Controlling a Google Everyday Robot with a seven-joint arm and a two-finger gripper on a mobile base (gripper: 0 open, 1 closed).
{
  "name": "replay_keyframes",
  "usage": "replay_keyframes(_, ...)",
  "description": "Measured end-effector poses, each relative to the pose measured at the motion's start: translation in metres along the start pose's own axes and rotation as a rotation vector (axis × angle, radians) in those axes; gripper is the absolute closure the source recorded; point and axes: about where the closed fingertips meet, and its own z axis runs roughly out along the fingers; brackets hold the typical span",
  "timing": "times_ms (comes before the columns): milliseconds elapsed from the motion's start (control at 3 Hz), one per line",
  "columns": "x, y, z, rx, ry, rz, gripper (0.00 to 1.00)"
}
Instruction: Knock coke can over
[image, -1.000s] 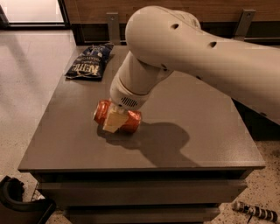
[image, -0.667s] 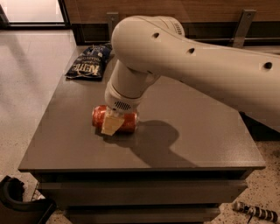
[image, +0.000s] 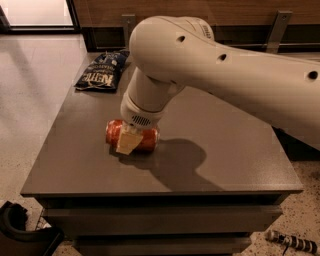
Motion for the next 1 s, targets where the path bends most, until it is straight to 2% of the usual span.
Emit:
replay_keyframes(333,-0.0009,0.0008,-0.0022,0.004,0.0,-0.003,0.22)
replay_keyframes(667,-0.0019,0.0016,-0.0045,0.009,0.0,-0.005,0.0)
replay_keyframes(1000,-0.0019,0.0016,-0.0045,0.009,0.0,-0.005,0.0)
